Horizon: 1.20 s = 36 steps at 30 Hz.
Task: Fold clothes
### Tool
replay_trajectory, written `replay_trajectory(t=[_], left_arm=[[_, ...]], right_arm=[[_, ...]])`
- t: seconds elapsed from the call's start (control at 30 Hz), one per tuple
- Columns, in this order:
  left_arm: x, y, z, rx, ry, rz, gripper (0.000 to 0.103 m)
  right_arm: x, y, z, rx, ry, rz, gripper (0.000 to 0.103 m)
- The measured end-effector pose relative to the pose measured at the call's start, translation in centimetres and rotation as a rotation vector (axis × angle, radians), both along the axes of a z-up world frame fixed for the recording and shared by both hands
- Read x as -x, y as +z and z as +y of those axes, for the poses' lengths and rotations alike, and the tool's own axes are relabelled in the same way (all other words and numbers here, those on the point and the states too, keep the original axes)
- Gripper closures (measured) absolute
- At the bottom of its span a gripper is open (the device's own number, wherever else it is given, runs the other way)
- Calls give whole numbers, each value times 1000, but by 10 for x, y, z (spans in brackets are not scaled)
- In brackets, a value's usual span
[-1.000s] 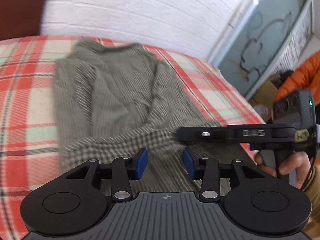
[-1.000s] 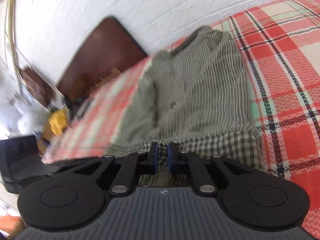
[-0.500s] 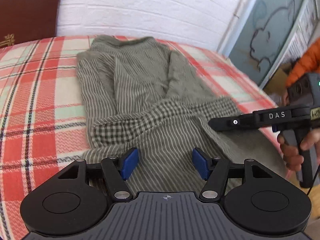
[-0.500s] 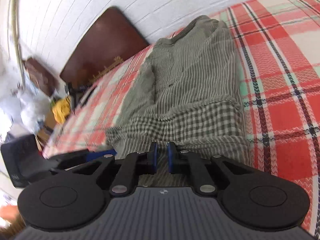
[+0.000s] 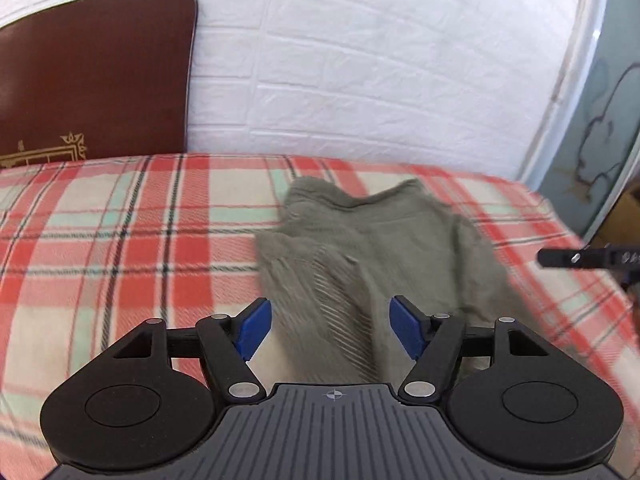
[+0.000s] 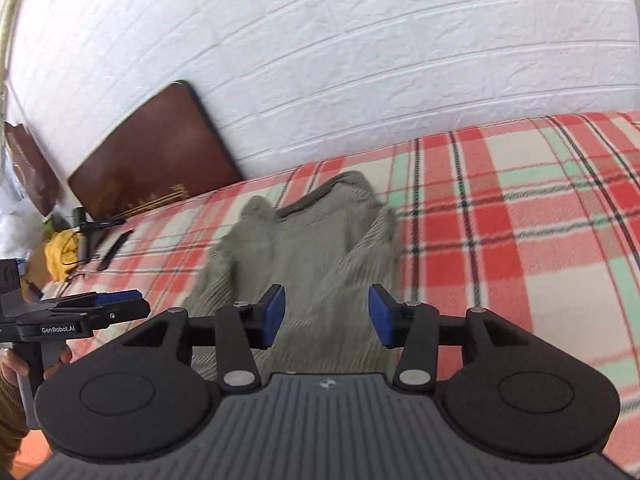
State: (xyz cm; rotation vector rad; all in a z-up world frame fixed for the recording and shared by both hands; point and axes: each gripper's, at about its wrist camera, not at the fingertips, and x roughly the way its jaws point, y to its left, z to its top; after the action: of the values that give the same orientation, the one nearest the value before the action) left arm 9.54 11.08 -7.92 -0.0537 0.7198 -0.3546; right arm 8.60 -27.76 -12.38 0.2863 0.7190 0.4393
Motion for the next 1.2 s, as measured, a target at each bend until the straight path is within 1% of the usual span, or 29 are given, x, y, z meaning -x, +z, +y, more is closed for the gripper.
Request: replay_trajectory(t=[0.03, 0.13, 0.23, 0.3, 0.4, 0.47, 0.53, 0.57, 0.63, 0.7, 0.77, 0.8, 0.83, 0.87, 0.9, 0.93, 0.97, 1.0, 1.07, 1.13, 1.2], left_arm=[[-11, -3, 1, -16, 0, 7, 25], [-43, -7, -1, -9, -10, 29, 25], [-72, -10, -7, -21, -42, 34, 24], [-88, -13, -14, -48, -74, 34, 22], [-113, -22, -23, -81, -99, 51, 22], [-126, -29, -27, -85, -114, 69, 22], [-137, -36, -30, -77, -128, 90, 22], [-142, -40, -30, -62, -140, 106, 22], [-150, -47, -33, -53, -151, 130, 22], [-153, -52, -36, -68, -164, 113, 21], [-154, -55, -41, -90, -181, 86, 21], [-155, -54, -42, -88, -184, 84, 21], [-157, -52, -42, -74, -184, 91, 37], [-158, -50, -42, -60, -185, 98, 58], [-159, -49, -42, -45, -186, 104, 67], [-160, -47, -41, -31, -186, 111, 78], [-161, -45, -41, -17, -187, 118, 90], [-162, -42, -39, 8, -181, 127, 93], [-160, -31, -29, 77, -159, 142, 94], [-151, -17, -20, 130, -151, 127, 95], [-137, 1, -16, 162, -154, 95, 95]], right_arm=[[-11, -3, -4, 9, -6, 3, 51], [-45, -11, -11, 32, -5, 8, 51], [-80, -20, -16, 28, 5, 20, 48], [-99, -22, -8, 34, 17, 28, 43], [-123, -25, 10, 46, 35, 38, 43], [-134, -25, 24, 54, 64, 43, 42], [-145, -29, 32, 49, 103, 73, 40], [-149, -32, 34, 44, 120, 90, 39], [-155, -37, 38, 37, 154, 122, 39], [-159, -43, 43, 48, 190, 139, 39], [-159, -46, 47, 62, 208, 110, 39], [-161, -46, 48, 66, 210, 109, 43], [-163, -46, 49, 67, 211, 115, 49], [-166, -47, 51, 68, 211, 120, 68], [-169, -47, 50, 48, 207, 143, 82], [-173, -48, 49, 18, 200, 174, 83], [-177, -47, 47, -7, 191, 192, 87], [-177, -44, 45, -34, 187, 197, 89], [-169, -31, 41, -83, 194, 178, 89], [-161, -17, 37, -129, 202, 153, 89], [-150, 3, 36, -155, 222, 118, 89]])
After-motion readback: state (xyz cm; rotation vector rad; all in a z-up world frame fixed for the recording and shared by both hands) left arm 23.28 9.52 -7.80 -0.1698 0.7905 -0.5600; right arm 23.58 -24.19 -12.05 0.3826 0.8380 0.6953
